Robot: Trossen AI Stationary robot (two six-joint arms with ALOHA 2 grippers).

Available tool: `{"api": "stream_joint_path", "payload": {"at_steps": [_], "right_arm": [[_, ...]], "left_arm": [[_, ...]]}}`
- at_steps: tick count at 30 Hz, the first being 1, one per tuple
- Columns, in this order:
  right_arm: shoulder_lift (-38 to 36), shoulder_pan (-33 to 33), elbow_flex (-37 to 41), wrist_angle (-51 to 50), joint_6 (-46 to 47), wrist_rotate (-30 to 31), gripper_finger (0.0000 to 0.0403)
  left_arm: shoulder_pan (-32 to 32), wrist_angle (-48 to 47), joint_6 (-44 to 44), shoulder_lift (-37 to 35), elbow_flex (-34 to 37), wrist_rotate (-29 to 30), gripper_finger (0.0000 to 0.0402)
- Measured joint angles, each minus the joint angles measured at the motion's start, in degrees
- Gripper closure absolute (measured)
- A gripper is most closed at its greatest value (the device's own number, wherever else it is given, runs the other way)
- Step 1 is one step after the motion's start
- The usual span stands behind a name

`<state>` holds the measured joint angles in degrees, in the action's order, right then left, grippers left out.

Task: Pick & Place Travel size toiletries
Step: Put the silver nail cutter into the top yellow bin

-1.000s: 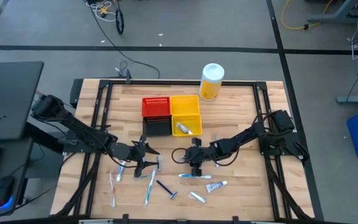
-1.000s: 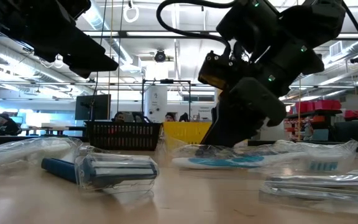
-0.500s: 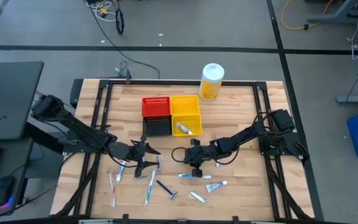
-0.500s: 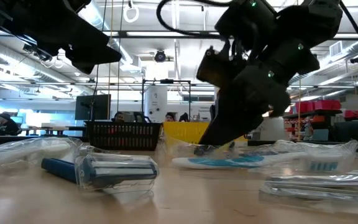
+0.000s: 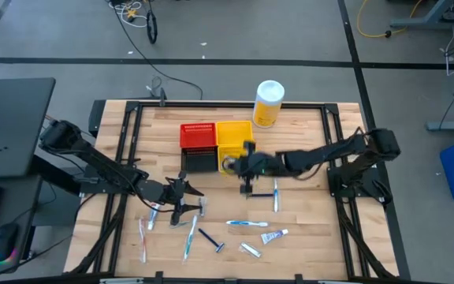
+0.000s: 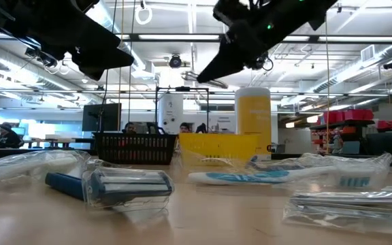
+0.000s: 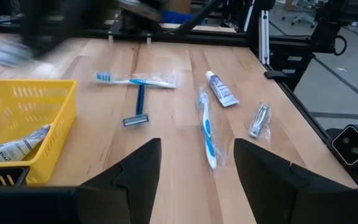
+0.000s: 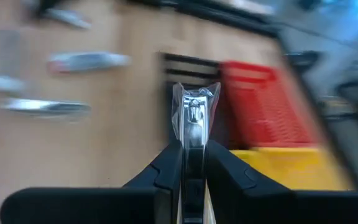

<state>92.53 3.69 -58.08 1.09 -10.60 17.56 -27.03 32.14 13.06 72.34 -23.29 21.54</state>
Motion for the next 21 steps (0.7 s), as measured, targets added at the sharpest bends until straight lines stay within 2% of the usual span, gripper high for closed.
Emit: {"api": "stream_joint_path", "payload": {"at_steps": [6, 10, 16, 21], "right_arm": [[1.1, -14.4, -0.9, -0.2, -0.8, -8.1, 0.0340], [4.3, -21.6, -0.8, -0.6, -1.8, -13.3, 0.0340], [10.3, -25.8, -0.8, 0.7, -5.2, -15.3, 0.0339], [12.9, -28.2, -0.8, 0.2, -5.8, -19.8, 0.0339]], "left_arm": [[0.1, 1.2, 0.0, 0.0, 0.0, -1.4, 0.0189], [0.7, 1.9, -0.3, 0.0, 0.0, 0.4, 0.0189], [3.3, 2.0, -3.1, 0.0, 0.0, 1.7, 0.0189], [5.9, 2.0, -2.2, 0.0, 0.0, 1.7, 0.0189]]}}
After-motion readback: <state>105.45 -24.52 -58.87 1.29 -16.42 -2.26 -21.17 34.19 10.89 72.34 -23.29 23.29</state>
